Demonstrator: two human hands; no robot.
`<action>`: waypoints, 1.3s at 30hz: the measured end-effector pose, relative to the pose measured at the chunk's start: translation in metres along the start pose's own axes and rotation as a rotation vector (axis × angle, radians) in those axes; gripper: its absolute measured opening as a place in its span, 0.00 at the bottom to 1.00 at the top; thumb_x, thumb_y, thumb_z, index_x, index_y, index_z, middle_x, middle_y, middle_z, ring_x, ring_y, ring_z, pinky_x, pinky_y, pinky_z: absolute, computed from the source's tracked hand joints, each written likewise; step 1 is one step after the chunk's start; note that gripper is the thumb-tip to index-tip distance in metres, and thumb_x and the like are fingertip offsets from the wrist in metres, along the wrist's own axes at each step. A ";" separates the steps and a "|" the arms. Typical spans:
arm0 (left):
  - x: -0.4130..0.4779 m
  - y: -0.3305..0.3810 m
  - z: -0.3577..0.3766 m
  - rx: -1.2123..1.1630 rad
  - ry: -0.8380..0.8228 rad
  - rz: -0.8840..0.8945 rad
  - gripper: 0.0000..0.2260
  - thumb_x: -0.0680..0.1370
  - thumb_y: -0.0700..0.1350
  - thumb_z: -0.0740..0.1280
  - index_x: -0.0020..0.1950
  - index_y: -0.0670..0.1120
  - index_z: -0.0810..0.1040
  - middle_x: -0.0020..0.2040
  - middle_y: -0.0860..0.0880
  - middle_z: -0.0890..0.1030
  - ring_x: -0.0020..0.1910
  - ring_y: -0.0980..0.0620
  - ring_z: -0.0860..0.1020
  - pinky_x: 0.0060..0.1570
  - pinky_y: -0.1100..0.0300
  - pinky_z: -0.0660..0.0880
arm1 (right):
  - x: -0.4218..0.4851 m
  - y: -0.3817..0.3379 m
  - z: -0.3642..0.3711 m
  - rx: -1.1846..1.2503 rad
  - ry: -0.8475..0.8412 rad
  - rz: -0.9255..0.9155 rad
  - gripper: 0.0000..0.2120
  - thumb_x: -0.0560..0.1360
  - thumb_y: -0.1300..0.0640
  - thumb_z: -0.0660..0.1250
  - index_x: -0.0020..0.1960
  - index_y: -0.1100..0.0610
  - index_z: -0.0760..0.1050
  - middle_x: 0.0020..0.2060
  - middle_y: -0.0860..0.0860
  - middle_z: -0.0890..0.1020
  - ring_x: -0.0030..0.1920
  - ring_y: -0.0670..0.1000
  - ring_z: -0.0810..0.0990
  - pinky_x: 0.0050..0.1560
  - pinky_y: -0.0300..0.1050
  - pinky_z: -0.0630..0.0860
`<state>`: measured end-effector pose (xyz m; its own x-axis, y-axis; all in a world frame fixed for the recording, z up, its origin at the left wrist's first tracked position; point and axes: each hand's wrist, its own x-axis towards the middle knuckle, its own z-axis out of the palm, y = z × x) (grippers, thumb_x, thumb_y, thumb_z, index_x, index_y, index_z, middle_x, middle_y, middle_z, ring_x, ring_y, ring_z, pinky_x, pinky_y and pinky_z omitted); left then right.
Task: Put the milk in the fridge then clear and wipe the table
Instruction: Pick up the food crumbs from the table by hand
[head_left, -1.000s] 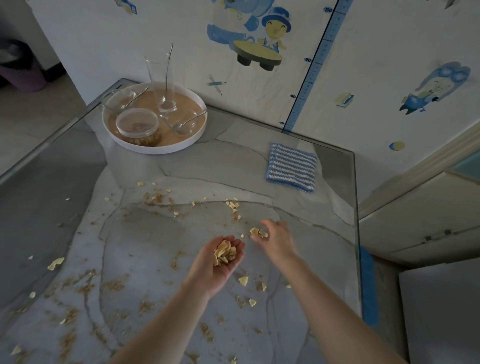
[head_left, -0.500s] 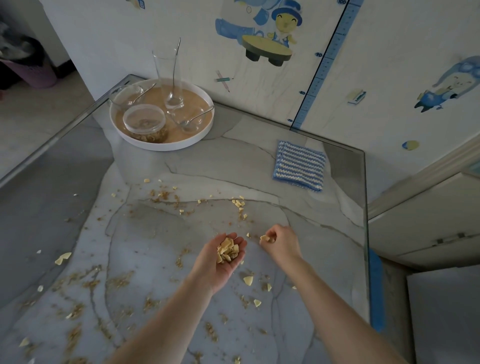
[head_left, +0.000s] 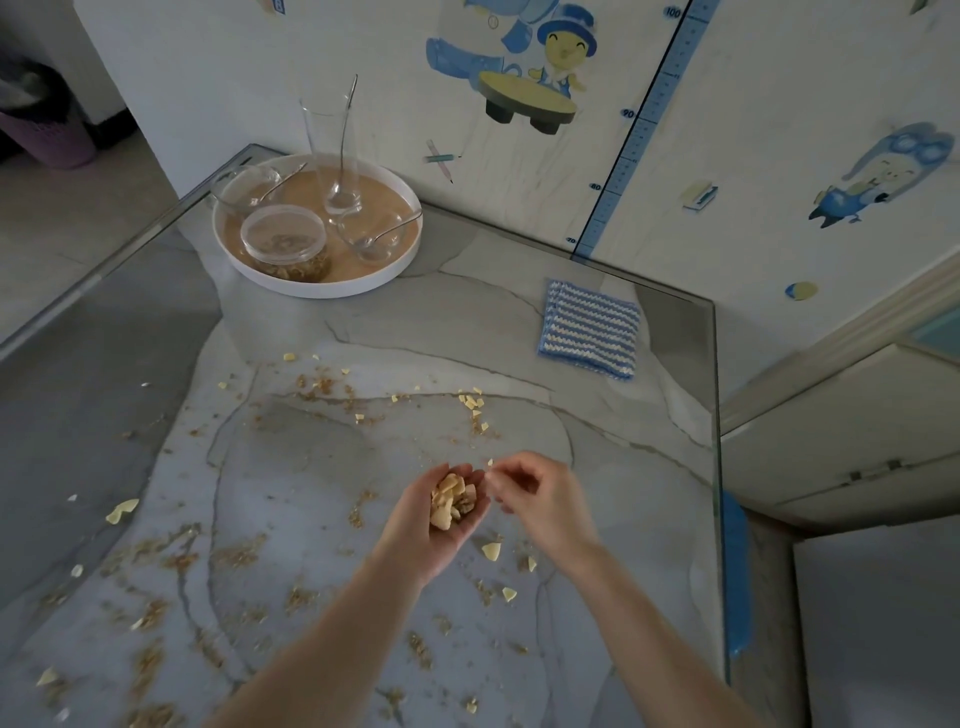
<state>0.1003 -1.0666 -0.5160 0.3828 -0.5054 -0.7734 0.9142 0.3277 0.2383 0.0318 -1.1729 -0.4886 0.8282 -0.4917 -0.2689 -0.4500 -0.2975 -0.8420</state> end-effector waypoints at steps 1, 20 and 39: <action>-0.001 0.002 -0.001 -0.016 -0.001 -0.008 0.12 0.79 0.42 0.58 0.43 0.36 0.75 0.35 0.40 0.81 0.38 0.46 0.81 0.37 0.55 0.81 | 0.000 0.008 -0.002 -0.049 0.033 0.022 0.04 0.73 0.60 0.67 0.40 0.54 0.77 0.32 0.46 0.78 0.33 0.43 0.76 0.39 0.38 0.74; -0.004 0.018 -0.009 -0.027 -0.020 0.048 0.10 0.79 0.42 0.59 0.47 0.36 0.76 0.39 0.40 0.81 0.40 0.46 0.81 0.38 0.56 0.81 | 0.017 -0.021 0.018 -0.140 -0.172 -0.107 0.11 0.72 0.59 0.69 0.54 0.60 0.78 0.49 0.53 0.82 0.44 0.43 0.77 0.44 0.26 0.72; 0.012 0.041 -0.019 -0.034 0.023 0.078 0.10 0.79 0.42 0.58 0.47 0.36 0.76 0.45 0.40 0.80 0.46 0.45 0.80 0.41 0.53 0.80 | 0.114 0.014 0.030 -0.665 -0.067 -0.082 0.10 0.75 0.63 0.59 0.52 0.62 0.77 0.51 0.61 0.78 0.52 0.60 0.77 0.47 0.45 0.70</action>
<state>0.1399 -1.0439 -0.5267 0.4493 -0.4591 -0.7664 0.8764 0.3929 0.2784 0.1296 -1.2091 -0.5453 0.8778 -0.4006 -0.2627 -0.4768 -0.7832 -0.3991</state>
